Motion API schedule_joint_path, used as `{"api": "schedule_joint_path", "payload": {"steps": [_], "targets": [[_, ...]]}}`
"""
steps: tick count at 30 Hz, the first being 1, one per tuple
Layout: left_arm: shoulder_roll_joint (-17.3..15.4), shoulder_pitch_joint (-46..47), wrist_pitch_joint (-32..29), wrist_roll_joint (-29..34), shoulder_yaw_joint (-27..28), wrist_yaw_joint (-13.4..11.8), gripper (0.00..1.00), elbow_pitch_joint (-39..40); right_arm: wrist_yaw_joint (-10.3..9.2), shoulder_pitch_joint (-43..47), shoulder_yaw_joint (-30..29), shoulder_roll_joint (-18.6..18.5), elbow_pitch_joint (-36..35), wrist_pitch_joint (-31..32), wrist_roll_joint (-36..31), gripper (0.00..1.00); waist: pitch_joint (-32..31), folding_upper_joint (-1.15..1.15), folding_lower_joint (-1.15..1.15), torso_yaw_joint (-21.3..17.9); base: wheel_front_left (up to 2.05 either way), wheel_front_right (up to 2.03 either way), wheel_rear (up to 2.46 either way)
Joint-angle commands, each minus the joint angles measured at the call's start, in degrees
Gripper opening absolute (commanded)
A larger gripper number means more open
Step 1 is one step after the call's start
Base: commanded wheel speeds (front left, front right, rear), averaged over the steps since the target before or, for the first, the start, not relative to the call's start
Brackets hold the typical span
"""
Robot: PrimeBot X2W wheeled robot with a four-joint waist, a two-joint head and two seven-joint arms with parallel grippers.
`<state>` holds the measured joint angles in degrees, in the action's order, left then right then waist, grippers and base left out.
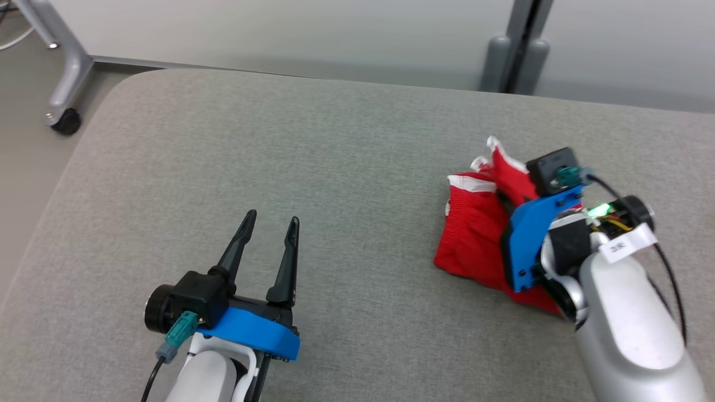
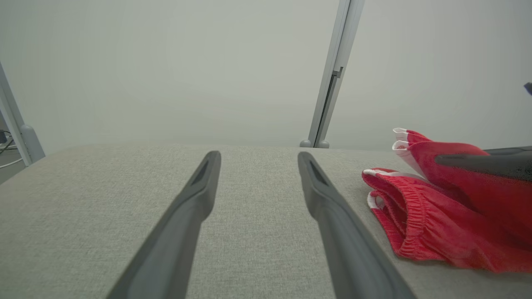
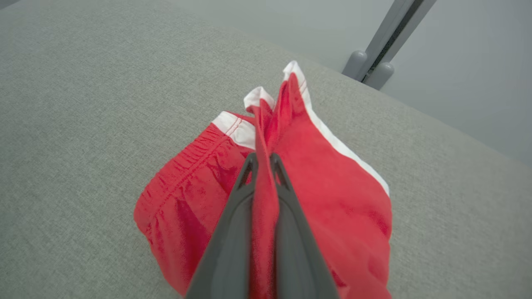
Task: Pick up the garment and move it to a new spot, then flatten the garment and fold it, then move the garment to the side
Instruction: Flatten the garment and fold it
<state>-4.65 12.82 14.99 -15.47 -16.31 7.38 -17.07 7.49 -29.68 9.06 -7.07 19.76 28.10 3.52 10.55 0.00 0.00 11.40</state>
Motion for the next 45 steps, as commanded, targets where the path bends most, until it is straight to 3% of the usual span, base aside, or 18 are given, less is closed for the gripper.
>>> {"api": "schedule_joint_path", "payload": {"steps": [1, 6, 7, 8, 15, 18, 24, 29, 30, 31, 38, 45], "targets": [[0.2, 0.5, 0.2, -0.1, -0.3, 0.1, 1.00, -0.2, 0.01, -0.4, 0.3, 0.3, 0.6, -0.3, 0.4, 0.00, 0.1, 0.00, 0.00, 0.6, 0.00, 0.00, 0.00], [0.4, 0.6, 0.2, -0.7, -0.4, 0.1, 1.00, -0.4, 0.01, -1.1, 3.0, 2.1, 5.8, -2.4, 1.2, 0.00, 0.2, 0.00, 0.00, 2.5, 0.00, 0.00, 0.00], [0.5, 0.5, 0.2, -0.9, -0.3, 0.1, 1.00, -0.4, 0.01, -1.3, 3.5, 2.4, 6.7, -3.0, 1.4, 0.41, 0.2, 0.00, 0.00, 2.7, 0.00, 0.00, 0.00], [0.5, 0.4, 0.2, -0.9, -0.2, 0.1, 1.00, -0.5, 0.01, -1.6, 3.9, 2.5, 7.3, -3.7, 1.7, 1.00, 0.2, 0.00, 0.00, 2.8, 0.00, 0.00, 0.00], [0.1, -0.6, 0.2, -0.6, 1.1, 0.1, 1.00, -0.8, 0.01, -2.4, 2.6, 2.5, 6.0, -10.2, 7.9, 1.00, -0.7, 0.00, 0.00, 2.2, 0.00, 0.00, 0.00], [0.1, -1.2, 0.2, -0.4, 2.0, 0.1, 1.00, -0.6, -0.01, -1.0, 0.6, -1.1, 2.1, -12.8, 10.0, 1.00, -1.6, 0.00, 0.00, 1.4, 0.00, 0.00, 0.00], [-0.1, -2.3, 0.2, 0.1, 2.7, 0.1, 1.00, 0.0, 0.01, 5.9, -7.2, -6.7, -2.1, -15.0, 8.6, 1.00, -2.7, 0.00, 0.00, -0.1, 0.00, 0.00, 0.00], [-0.3, -1.6, 0.2, 0.5, 1.9, 0.1, 1.00, 0.3, 0.01, 10.5, -9.4, -6.0, -0.7, -16.7, 5.9, 0.99, -1.7, 0.00, 0.00, -0.3, 0.00, 0.00, 0.00], [-0.3, -1.3, 0.3, 0.5, 1.8, 0.1, 1.00, 0.3, 0.01, 10.6, -9.2, -5.8, -0.1, -17.0, 5.2, 0.38, -1.4, 0.00, 0.00, -0.3, 0.00, 0.00, 0.00], [-0.4, -1.0, 0.3, 0.4, 1.7, 0.1, 1.00, 0.4, 0.01, 10.7, -8.1, -5.2, 0.5, -17.2, 4.6, 0.00, -1.1, 0.00, 0.00, -0.3, 0.00, 0.00, 0.00], [-0.8, 0.1, 0.3, 0.4, 1.2, 0.1, 1.00, -0.1, 0.01, 8.7, 3.5, -1.7, 5.8, -16.4, 5.2, 0.00, -0.5, 0.00, 0.00, -0.3, 0.00, 0.00, 0.00], [-1.3, -1.1, 0.3, 0.3, 2.3, 0.1, 1.00, -0.4, 0.01, 11.9, 19.4, 0.7, 1.2, -13.1, 13.1, 0.00, -1.8, 0.00, 0.00, -1.8, 0.00, 0.00, 0.00]]}}
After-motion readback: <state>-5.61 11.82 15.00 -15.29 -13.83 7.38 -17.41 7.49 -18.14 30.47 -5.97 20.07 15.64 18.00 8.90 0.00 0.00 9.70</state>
